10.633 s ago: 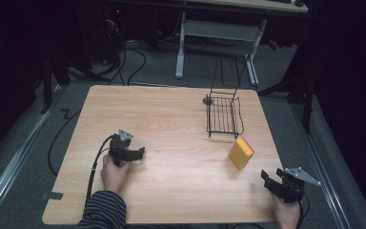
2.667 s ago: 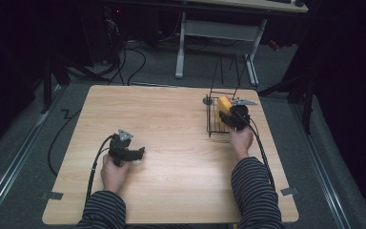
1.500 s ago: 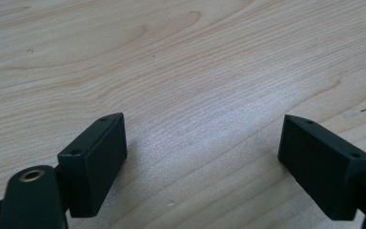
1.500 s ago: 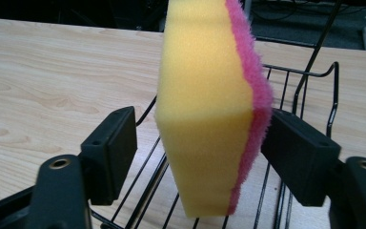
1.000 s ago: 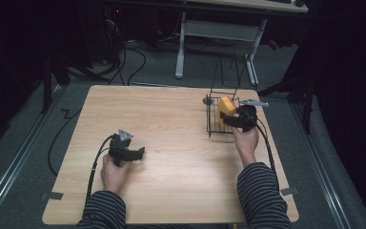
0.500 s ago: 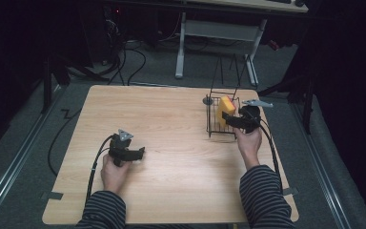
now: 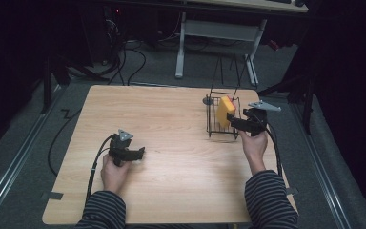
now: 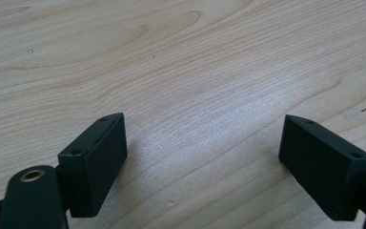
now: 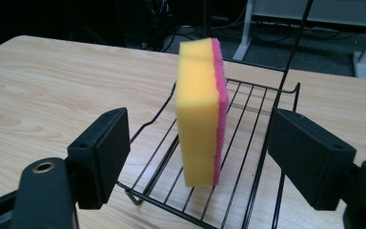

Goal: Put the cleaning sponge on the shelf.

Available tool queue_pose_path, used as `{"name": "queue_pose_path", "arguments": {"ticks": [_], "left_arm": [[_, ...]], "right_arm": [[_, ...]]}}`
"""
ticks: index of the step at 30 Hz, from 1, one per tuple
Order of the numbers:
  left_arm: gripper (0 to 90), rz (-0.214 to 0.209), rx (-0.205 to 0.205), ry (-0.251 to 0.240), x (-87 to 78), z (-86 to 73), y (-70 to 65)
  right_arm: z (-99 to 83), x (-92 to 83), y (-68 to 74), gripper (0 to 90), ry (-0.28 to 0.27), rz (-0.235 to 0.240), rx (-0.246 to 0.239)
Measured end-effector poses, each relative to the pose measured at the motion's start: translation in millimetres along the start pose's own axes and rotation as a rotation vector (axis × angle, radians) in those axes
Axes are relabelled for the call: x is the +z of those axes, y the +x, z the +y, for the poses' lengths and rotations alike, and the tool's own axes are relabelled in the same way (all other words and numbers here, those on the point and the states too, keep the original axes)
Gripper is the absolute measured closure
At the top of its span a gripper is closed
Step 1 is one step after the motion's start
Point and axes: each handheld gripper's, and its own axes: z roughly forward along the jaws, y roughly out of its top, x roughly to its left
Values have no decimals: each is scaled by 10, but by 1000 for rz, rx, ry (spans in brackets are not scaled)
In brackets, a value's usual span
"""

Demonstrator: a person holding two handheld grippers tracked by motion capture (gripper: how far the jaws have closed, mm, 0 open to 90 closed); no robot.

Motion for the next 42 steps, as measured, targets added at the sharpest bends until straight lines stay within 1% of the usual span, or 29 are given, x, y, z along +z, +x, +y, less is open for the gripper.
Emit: {"name": "queue_pose_path", "arguments": {"ticks": [6,10,11,12,15,17,21,27,34,37,42], "left_arm": [[172,0,0,0,0,0,0],[172,0,0,0,0,0,0],[172,0,0,0,0,0,0],[172,0,0,0,0,0,0],[172,0,-1,0,0,0,-1],[172,0,-2,0,0,0,-2],[172,1,0,0,0,0,0],[172,1,1,0,0,0,0],[172,2,0,-1,1,0,-1],[172,1,0,0,0,0,-1],[172,0,-1,0,0,0,-2]], "right_arm": [[12,-97,55,221,-15,15,-14],[24,-165,74,221,-25,17,-23],[25,-185,80,221,-27,19,-18],[26,-202,78,223,-33,21,-24],[1,-264,68,235,-58,20,-11],[-29,-309,38,234,-50,22,-2],[-33,-362,34,235,-51,21,-9],[-8,-499,69,247,-88,44,-10],[0,-634,115,269,-101,64,-9],[6,-702,134,277,-113,62,-17],[9,-808,155,283,-131,72,-16]]}}
